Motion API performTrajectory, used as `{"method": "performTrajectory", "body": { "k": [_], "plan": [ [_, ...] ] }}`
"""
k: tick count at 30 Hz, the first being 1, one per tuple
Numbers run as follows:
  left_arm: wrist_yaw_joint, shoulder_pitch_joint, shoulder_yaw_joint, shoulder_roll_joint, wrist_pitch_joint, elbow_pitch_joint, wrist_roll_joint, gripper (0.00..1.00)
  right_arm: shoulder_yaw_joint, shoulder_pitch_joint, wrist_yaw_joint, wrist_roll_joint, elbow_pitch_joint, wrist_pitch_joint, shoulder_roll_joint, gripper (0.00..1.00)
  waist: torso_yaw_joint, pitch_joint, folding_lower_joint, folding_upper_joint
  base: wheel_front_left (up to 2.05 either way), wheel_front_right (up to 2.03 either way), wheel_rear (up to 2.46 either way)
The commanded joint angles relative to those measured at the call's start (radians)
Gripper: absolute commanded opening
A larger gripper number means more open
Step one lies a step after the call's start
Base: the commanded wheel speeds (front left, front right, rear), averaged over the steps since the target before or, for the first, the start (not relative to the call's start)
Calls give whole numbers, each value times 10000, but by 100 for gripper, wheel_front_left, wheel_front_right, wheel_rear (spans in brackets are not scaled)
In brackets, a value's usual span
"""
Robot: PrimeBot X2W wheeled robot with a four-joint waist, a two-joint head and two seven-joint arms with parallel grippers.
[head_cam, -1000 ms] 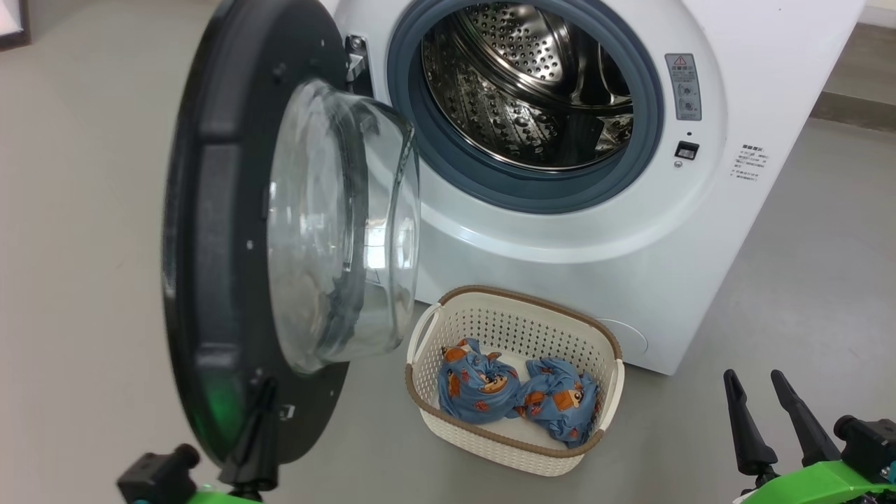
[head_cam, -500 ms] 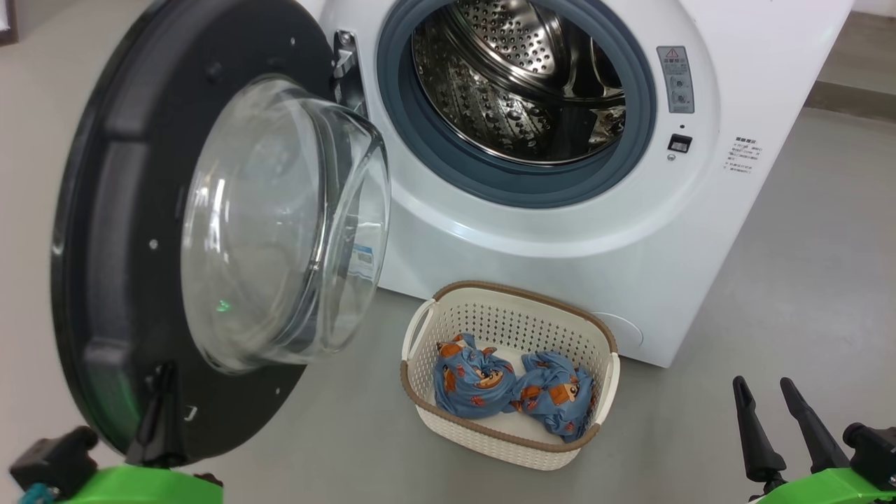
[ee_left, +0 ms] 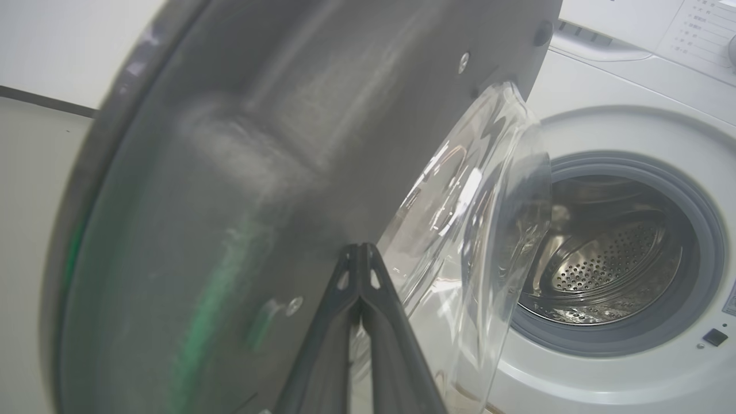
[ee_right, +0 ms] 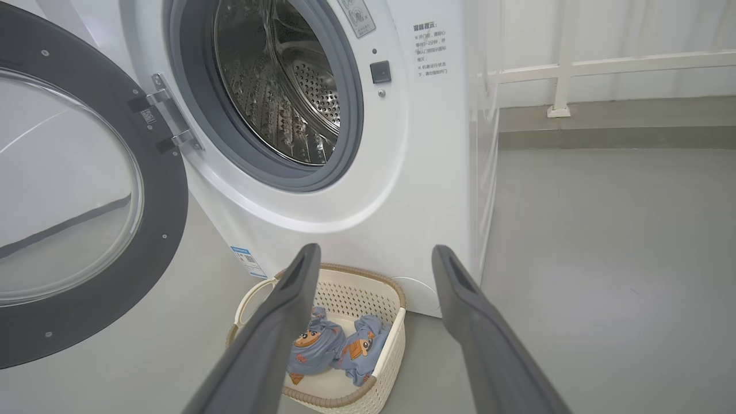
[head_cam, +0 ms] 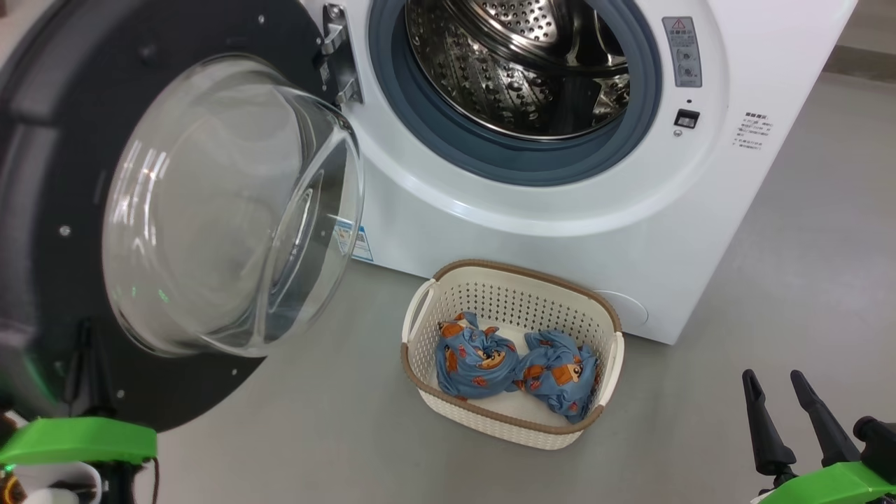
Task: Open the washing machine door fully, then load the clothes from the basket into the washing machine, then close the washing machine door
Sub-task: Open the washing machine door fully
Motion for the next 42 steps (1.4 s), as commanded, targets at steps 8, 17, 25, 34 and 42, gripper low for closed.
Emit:
{"method": "performTrajectory", "body": {
  "k": [8,17,25,34,42],
  "plan": [
    [-113,-1220,1609,483,-148,397,682,0,142,-473,58,-101,-327,-124,-343,100,-51,366,0,0,0,0,0],
    [-438,-2004,2959,708,-150,1219,1243,0,259,-913,58,-134,-415,-124,-574,100,-259,1114,0,0,0,0,0],
    [-816,-2844,3820,1046,-150,2241,1469,0,288,-1312,58,-164,-467,-124,-719,100,-428,1895,0,0,0,0,0],
    [-948,-3507,4887,1289,-150,2749,1812,0,321,-1703,58,-188,-541,-124,-829,100,-625,2481,0,0,0,0,0],
    [-997,-4039,5296,1437,-150,3037,2084,0,308,-2003,58,-240,-633,-124,-888,100,-711,2956,0,0,0,0,0]
  ]
}}
